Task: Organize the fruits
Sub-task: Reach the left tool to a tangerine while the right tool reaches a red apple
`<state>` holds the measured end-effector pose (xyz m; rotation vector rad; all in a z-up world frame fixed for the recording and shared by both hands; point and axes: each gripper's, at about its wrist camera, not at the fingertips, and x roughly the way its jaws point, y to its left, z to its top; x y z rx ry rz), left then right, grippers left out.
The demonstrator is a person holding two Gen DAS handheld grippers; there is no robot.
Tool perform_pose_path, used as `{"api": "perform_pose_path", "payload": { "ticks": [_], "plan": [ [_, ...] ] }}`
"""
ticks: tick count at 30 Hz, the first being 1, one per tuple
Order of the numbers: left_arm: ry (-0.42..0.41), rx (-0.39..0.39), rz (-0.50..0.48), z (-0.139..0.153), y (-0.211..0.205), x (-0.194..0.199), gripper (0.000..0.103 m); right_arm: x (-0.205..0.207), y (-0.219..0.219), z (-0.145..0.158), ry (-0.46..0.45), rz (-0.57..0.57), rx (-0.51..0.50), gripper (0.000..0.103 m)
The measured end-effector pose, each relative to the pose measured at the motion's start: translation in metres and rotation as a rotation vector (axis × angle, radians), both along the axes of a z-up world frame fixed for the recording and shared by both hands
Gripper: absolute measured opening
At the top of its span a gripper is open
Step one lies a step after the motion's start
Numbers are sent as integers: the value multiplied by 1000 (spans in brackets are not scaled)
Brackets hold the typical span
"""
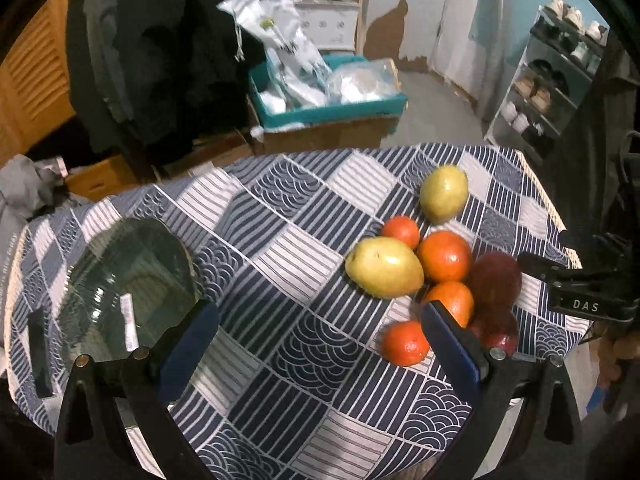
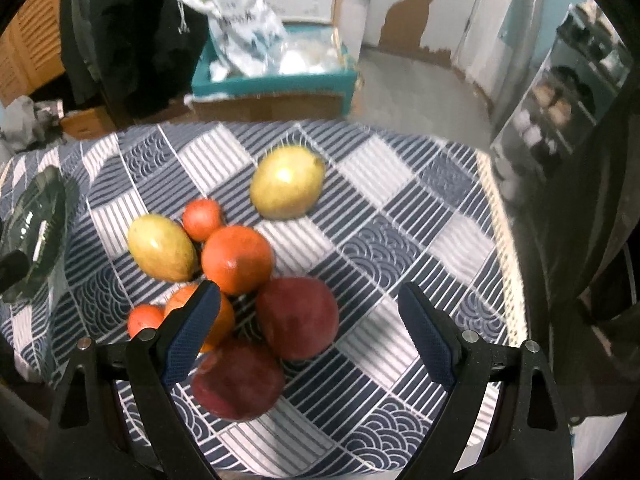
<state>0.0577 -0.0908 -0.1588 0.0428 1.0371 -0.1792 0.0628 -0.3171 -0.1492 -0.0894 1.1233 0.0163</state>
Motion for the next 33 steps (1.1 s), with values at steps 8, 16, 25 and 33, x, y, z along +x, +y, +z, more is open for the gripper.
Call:
{"api": "perform_pose_path", "payload": {
  "ticks": [8,16,25,33],
  "plan": [
    [86,-34,-7,-32,-2,9,102,14,-4,-43,134,-5,22,89],
    [124,-42,-57,-48,-16,10,102,24,-5,-73,217,-1,14,89],
    [176,-19,-134,-69,-38,7,102,26,-10,-86,243,4,100,70],
    [232,-19,-154,-91,-47,12,97,21,-20,-75,196,-39,113,69]
  ]
}}
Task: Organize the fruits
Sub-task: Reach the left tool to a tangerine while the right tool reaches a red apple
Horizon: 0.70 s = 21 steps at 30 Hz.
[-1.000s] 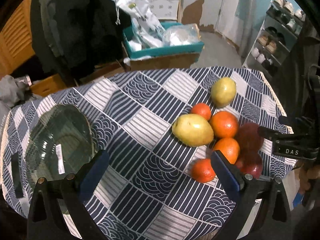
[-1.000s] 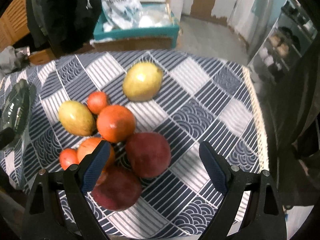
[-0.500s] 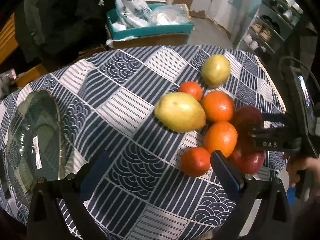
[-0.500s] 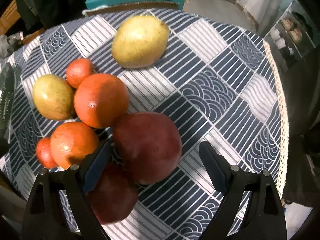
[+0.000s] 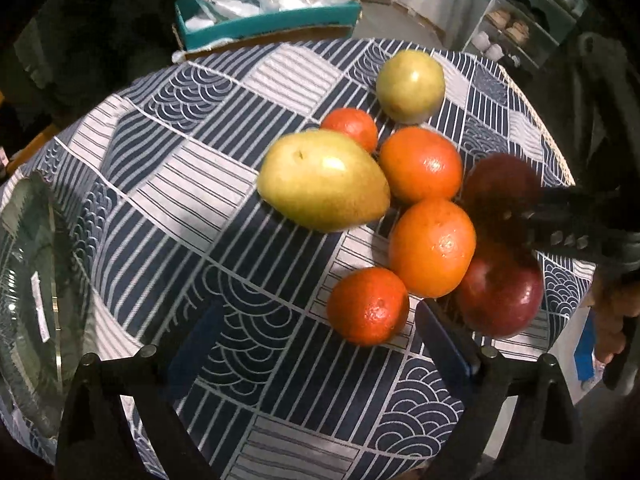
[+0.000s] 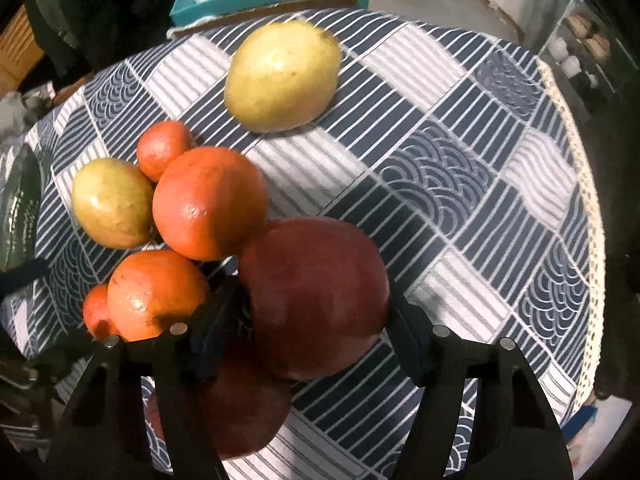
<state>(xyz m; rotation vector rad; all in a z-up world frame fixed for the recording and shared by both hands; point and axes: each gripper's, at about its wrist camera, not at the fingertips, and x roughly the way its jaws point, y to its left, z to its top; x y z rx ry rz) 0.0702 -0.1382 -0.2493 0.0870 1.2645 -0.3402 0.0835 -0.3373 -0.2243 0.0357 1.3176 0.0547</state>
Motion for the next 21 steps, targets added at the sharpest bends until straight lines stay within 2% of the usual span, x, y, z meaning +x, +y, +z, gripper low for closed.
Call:
{"api": "perform_pose_path", "payload": {
  "ticks": [8,12,16,19,21],
  "plan": [
    [45,-12,-20,-16,-10,4,89,-4,-10,22,-83,-50,-5,69],
    [74,-20,-36,-25,-13,6,80,-5,-10,22,-86,-51,12,62],
    [70,-28,-54,-27,-18,6,73,-3,-7,17,-70,-46,-4,62],
    [70,-44,-80,-26,-21,4,62,-4,-7,11,-57,-40,-10,62],
    [82,-68,-92,-25,-22,3,48,-4,-8,11,-47,-42,0,62]
  ]
}}
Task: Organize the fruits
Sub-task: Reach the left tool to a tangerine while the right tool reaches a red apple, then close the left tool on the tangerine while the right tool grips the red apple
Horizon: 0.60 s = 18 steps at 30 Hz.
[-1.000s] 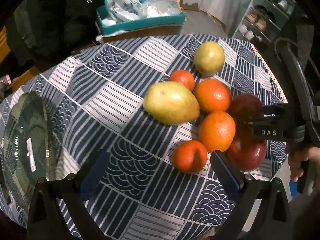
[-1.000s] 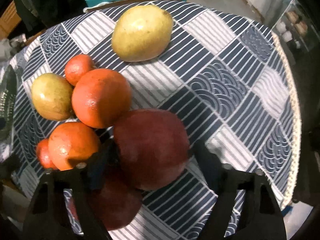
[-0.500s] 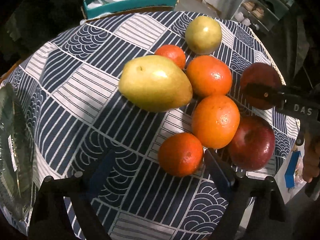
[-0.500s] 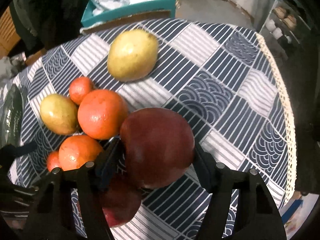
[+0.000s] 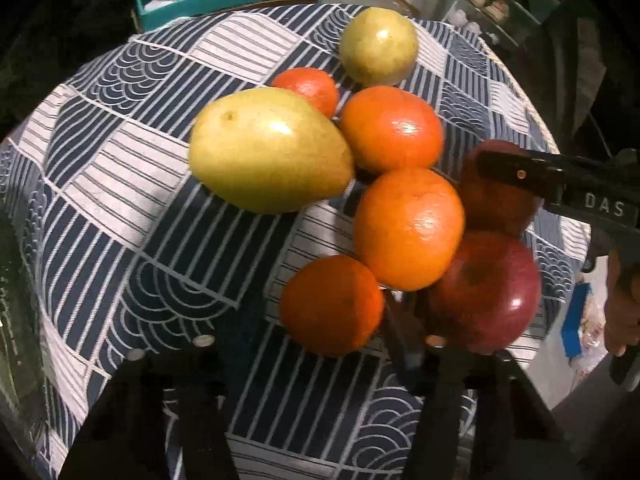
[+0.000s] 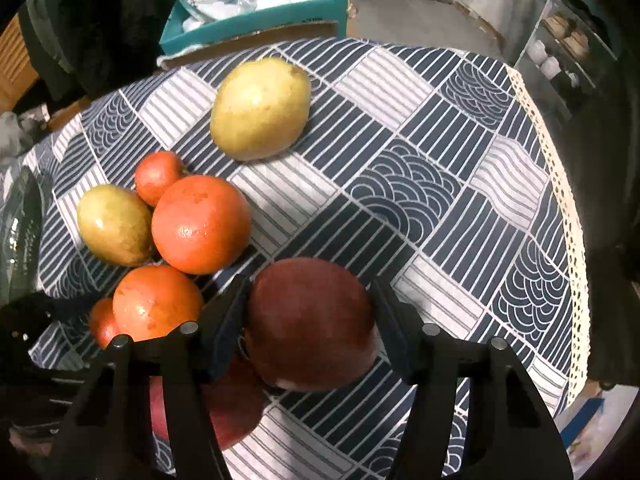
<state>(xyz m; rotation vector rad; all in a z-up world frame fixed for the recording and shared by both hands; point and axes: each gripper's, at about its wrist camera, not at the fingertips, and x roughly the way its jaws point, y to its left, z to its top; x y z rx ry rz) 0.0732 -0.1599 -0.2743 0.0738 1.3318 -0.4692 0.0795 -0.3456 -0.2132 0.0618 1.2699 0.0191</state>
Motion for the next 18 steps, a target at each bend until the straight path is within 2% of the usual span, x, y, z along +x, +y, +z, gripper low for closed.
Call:
{"api": "perform_pose_path", "payload": {
  "ticks": [6,11,18],
  "plan": [
    [-25,33,-3,2,-3,-3,48,-5,-14,-3,52,-56,54,63],
    [-34,28,37,7,6,-3,47,-10,-13,-17,127,-55,57,69],
    [-75,12,69,22,17,-2,47,-10,-12,-18,129,-68,66,69]
  ]
}}
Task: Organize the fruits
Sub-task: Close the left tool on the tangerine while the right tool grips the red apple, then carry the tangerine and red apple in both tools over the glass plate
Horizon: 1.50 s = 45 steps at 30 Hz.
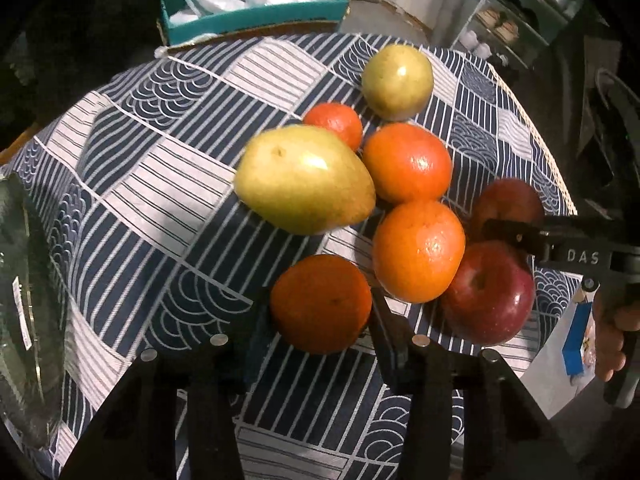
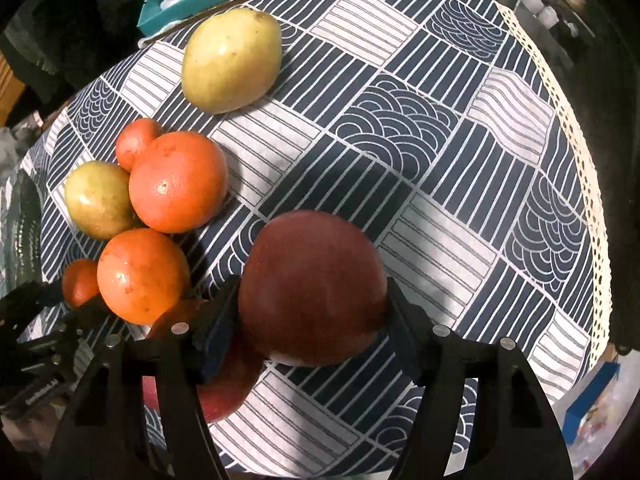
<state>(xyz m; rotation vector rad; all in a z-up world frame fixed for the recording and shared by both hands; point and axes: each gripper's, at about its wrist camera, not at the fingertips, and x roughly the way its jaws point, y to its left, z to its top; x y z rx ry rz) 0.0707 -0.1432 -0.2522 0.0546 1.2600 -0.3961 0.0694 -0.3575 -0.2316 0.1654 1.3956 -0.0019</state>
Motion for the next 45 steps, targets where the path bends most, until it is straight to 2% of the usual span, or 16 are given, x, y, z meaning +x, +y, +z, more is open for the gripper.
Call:
{"api": "perform_pose_path", "payload": {
  "ticks": [5,22,29,45],
  "plan": [
    [-27,-8,24,14,7,0,47,-3,-1,7,-37,-5,-13,68],
    [-149,-49,99,76,32,-5,47,-11,26,70,-284,57,-114,67],
    [-211,-60,130,101,47,-12,47,-16,43,110,-421,85,-140,67],
    [-346,-118,193,165,83,-27,47,-30,86,182,-659,170,-115,67]
  ]
}}
